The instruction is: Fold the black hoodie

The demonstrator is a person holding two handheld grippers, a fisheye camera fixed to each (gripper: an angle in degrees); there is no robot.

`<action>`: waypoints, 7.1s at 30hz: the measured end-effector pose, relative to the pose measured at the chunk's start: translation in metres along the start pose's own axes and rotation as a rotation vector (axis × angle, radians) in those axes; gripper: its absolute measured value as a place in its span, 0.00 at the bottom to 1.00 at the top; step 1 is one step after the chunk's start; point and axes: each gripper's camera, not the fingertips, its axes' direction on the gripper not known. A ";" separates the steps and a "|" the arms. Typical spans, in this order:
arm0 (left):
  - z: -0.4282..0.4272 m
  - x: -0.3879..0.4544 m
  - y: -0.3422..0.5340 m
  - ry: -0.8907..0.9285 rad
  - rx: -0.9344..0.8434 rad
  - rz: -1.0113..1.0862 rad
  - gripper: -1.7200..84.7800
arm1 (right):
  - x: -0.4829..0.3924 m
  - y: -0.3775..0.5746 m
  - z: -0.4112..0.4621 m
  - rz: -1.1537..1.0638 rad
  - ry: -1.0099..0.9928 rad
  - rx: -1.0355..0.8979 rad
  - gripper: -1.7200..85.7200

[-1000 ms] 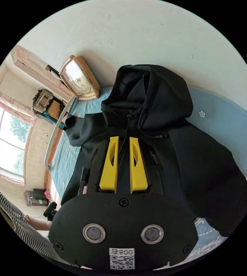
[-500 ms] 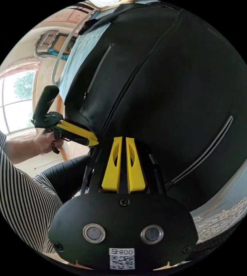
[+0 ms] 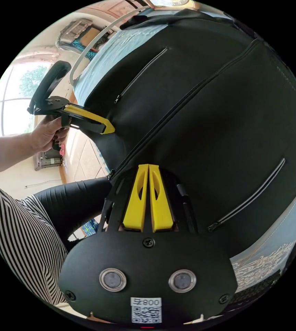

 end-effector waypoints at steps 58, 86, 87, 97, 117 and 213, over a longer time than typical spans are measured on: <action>-0.341 0.288 -0.235 -0.378 0.627 0.157 0.06 | 0.131 0.116 -0.313 0.573 0.310 0.568 0.04; -0.271 0.387 -0.013 -0.465 0.531 0.796 0.04 | 0.324 0.051 -0.454 0.429 -0.981 1.077 0.10; -0.270 0.387 -0.012 -0.477 0.528 0.799 0.04 | 0.327 0.052 -0.456 0.407 -1.020 1.088 0.08; -0.268 0.345 -0.008 -0.292 0.449 0.729 0.07 | 0.333 0.143 -0.416 0.415 -0.951 0.967 0.04; -0.263 0.296 -0.116 0.269 0.319 0.482 0.14 | 0.336 0.138 -0.384 0.611 -0.773 0.824 0.09; -0.214 0.168 -0.137 -0.173 0.461 0.348 0.02 | 0.218 0.073 -0.338 0.337 -0.315 0.676 0.05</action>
